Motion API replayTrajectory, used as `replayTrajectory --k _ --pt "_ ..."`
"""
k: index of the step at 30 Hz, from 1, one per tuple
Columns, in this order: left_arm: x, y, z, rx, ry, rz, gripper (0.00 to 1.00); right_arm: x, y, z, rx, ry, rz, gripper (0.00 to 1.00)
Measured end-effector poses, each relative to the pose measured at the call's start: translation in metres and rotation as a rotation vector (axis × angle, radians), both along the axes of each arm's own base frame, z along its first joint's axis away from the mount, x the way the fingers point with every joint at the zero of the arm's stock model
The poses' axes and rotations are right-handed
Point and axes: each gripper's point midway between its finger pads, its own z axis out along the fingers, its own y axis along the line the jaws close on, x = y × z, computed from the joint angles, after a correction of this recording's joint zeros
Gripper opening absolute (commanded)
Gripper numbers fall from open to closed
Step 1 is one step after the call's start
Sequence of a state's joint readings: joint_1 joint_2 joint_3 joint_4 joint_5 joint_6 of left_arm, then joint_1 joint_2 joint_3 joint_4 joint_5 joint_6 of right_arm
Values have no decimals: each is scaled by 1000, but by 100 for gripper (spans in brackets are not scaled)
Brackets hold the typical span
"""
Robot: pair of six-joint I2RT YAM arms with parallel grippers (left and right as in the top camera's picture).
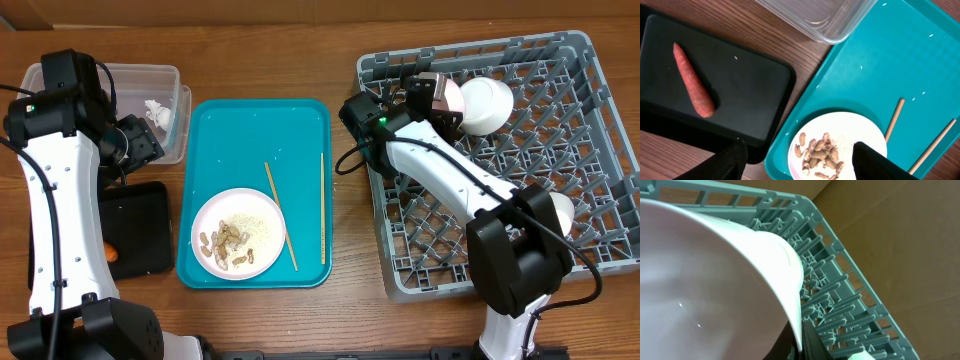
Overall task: Sort waste into correct bins and load items into the dishwasher
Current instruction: 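Set the pink bowl upright in the rack with the right gripper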
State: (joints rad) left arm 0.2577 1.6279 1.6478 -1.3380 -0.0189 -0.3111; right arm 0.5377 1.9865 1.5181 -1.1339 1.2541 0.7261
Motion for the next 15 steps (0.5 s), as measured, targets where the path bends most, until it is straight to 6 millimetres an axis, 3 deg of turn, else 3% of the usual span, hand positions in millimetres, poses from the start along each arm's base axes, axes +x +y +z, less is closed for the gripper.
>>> replayTrajectory --k 15 --pt "0 -1 0 -7 -2 -3 71 12 -6 21 -134 -58 7 4"
